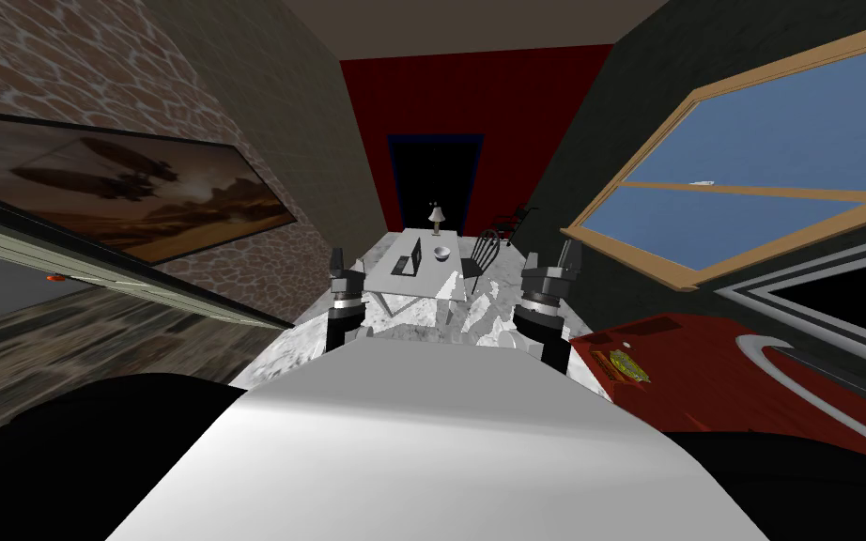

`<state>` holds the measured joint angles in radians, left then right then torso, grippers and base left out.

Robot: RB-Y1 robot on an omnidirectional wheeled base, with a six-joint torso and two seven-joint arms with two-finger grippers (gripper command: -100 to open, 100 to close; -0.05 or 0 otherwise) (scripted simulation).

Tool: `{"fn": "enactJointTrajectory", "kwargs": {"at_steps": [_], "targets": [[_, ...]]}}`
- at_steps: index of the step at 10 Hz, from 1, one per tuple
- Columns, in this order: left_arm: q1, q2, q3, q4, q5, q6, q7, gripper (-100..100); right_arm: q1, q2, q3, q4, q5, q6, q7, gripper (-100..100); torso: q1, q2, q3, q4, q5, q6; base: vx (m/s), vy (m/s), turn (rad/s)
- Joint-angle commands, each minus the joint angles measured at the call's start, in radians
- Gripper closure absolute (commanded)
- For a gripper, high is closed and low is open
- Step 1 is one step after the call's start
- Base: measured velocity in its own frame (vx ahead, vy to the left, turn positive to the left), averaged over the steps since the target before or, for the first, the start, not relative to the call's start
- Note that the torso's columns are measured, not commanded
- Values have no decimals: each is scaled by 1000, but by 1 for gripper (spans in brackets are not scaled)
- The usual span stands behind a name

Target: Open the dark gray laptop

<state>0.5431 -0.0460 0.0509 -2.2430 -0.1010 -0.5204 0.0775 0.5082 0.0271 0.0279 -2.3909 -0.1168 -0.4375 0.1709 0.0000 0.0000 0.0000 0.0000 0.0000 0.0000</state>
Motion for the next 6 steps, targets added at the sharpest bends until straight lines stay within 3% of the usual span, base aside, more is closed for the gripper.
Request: {"fn": "enactJointTrajectory", "kwargs": {"at_steps": [1,6], "targets": [[0,0,0,0,0,0,0,0,0,0,0,0,0,0,0,0,0,40,-82,41,0,0,0,0,0],[0,0,0,0,0,0,0,0,0,0,0,0,0,0,0,0,0,396,-792,396,0,0,0,0,0]]}}
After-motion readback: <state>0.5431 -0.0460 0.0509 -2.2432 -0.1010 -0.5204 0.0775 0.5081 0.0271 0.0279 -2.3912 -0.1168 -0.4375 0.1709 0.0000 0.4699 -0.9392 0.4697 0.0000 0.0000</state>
